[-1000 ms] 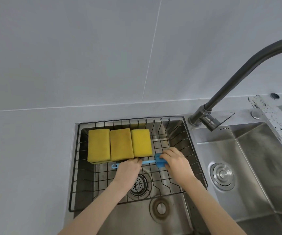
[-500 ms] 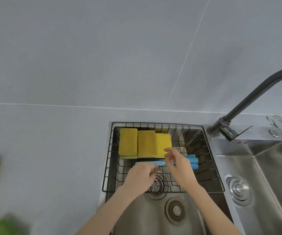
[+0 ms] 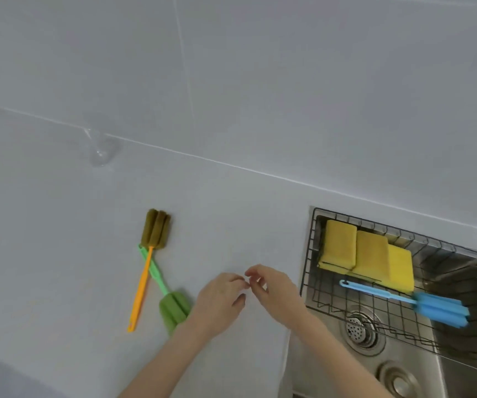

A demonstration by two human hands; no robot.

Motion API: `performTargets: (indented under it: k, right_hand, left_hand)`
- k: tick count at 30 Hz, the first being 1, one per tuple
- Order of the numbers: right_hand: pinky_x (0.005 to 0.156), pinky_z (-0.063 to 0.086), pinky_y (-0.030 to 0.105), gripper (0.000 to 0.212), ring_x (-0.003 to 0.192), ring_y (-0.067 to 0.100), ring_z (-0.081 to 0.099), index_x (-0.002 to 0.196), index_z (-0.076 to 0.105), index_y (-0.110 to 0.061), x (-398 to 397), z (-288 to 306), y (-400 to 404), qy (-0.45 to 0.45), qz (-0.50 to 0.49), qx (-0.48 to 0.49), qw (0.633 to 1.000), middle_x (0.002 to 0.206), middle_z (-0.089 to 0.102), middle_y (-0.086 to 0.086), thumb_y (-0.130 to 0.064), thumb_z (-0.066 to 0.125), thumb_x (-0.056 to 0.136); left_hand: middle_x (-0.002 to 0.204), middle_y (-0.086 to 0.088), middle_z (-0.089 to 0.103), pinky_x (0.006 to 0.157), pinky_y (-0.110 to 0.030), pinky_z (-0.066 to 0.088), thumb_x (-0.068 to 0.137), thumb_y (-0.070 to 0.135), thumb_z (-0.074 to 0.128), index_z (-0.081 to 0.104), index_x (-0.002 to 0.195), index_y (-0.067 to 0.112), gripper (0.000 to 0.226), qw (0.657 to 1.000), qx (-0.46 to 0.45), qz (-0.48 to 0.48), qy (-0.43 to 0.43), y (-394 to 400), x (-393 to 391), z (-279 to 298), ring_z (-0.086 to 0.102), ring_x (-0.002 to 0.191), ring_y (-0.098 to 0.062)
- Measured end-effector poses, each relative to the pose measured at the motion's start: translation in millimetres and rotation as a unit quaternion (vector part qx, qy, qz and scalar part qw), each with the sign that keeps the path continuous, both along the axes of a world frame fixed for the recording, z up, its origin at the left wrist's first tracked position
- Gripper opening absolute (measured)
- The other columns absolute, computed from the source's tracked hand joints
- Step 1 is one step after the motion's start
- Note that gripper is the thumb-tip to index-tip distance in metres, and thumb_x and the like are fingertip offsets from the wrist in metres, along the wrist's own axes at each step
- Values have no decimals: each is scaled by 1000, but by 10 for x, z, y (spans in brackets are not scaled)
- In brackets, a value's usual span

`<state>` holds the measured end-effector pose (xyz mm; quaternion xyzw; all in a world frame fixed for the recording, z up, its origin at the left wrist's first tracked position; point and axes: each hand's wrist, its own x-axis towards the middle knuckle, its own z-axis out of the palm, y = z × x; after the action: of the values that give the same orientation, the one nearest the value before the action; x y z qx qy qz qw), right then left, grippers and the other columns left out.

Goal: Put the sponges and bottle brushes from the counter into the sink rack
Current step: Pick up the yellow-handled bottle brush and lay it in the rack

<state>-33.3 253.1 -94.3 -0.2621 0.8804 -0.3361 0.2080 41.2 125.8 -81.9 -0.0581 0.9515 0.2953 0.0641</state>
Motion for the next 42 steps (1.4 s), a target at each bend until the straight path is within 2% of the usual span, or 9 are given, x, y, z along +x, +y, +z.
performTargets:
  k: [8,15,18,24,27,30,35,39,42]
  right_hand:
    - [89,46,32,31,99,14,56,119,52,-21,114,180,-1235,23,76,-30,996,114,60,0,-10,48,91]
    - [97,46,48,59,122,33,49,119,55,-11,-90,247,-2117,302,207,-4,931,131,55,14,14,60,66]
    - [110,27,51,61,135,34,32,128,48,-12,-143,168,-2341,342,286,82,892,146,39,14,10,61,72]
    - [93,48,47,46,113,24,59,91,66,-24,-200,-80,-2365,376,314,179,853,114,68,-1,-14,85,51]
    - [101,41,45,41,109,20,62,83,66,-26,-242,-110,-2323,417,287,173,845,104,71,-5,-17,86,49]
    - [103,22,45,33,112,24,60,85,65,-18,-307,-52,-2264,466,223,114,849,105,71,2,-7,81,58]
    - [104,21,44,26,111,24,61,90,66,-14,-544,144,-1802,497,175,86,845,105,71,4,-10,73,65]
    - [86,41,33,30,80,22,68,84,66,-15,-590,159,-1194,402,148,105,897,82,72,1,-21,81,59]
    - [74,53,37,33,83,30,66,95,65,-9,-515,109,-702,315,113,119,935,90,72,8,-20,80,67]
  left_hand:
    - [125,0,58,92,-34,45,85,12,57,59,113,17,29,971,-21,231,51,-1282,370,159,53,116,-22]
    - [121,-8,56,91,-37,46,83,25,62,49,123,13,44,951,15,306,-54,-1624,500,-30,54,113,-26]
    - [104,-8,61,81,-35,47,81,26,61,57,108,11,30,947,16,310,-85,-1634,484,-84,58,102,-28]
    - [88,-9,67,73,-36,49,80,21,57,65,81,13,11,949,20,300,-95,-1668,460,-159,61,89,-29]
    - [89,-8,71,72,-35,52,78,19,59,68,80,17,10,948,27,302,-93,-1702,428,-146,63,87,-28]
    - [95,-6,72,76,-34,52,78,20,60,69,87,22,14,950,7,301,-82,-1768,341,-57,64,92,-27]
    - [104,-5,69,82,-38,50,82,17,59,67,99,23,20,960,-44,275,-22,-1731,77,191,60,102,-30]
    - [115,-2,66,90,-38,46,85,21,59,63,110,23,25,973,-53,224,-10,-1511,-128,217,55,111,-27]
    - [116,-4,66,93,-37,43,85,22,61,64,110,20,25,983,-55,174,-2,-1212,-238,198,55,112,-26]
